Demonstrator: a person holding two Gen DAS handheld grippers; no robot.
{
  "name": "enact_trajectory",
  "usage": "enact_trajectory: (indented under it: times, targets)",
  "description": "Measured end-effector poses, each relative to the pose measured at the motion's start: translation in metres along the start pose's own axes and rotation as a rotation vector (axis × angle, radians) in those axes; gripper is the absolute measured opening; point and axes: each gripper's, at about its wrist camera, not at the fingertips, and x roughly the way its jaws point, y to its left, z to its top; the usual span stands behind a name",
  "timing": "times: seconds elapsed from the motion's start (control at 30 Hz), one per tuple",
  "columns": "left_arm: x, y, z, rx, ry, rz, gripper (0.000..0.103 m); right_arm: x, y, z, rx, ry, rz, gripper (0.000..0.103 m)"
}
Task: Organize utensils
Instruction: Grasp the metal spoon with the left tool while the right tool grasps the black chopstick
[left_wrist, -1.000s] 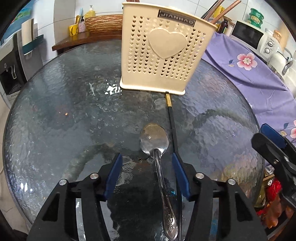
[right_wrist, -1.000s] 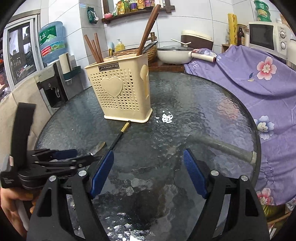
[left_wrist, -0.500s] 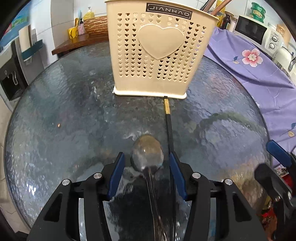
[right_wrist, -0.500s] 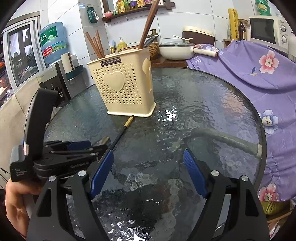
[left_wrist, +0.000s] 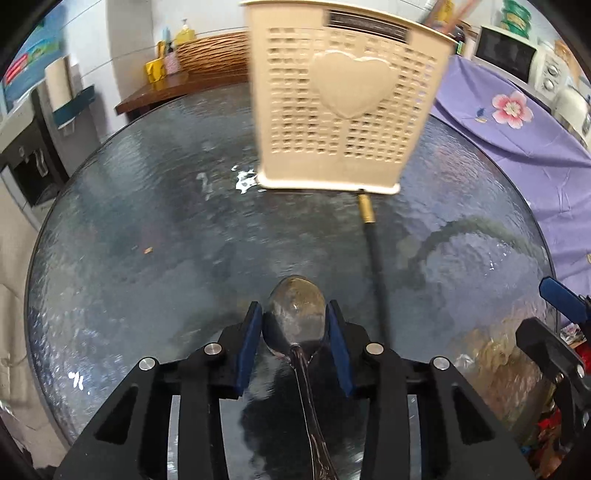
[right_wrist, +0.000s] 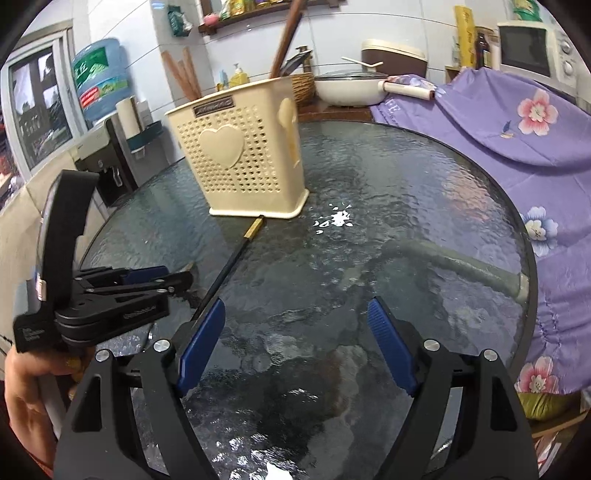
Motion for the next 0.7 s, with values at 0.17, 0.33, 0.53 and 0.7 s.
enact_trajectory:
  times: [0.17,0.33,0.53,0.7]
  targets:
    - [-0.004,0.027,-0.002,-0.041,-0.004,0.029,0.035,0.025,0.022,0.014,-0.026,0.049,0.054,0.079]
    - [-0.005,0.029,-0.002,-0.026,-0.002,0.011,0.036,0.056,0.055,0.033,-0.078,0.082,0.034,0.076]
    - [-0.006,0.027,-0.004,-0.007,-0.009,0.005,0.037,0.093,0.057,0.051,-0.039,0.124,-0.048,0.044]
    - [-0.005,0.029,-0.004,-0.017,-0.007,-0.023,0.043,0.116,0.066,0.057,-0.059,0.166,-0.081,0.035]
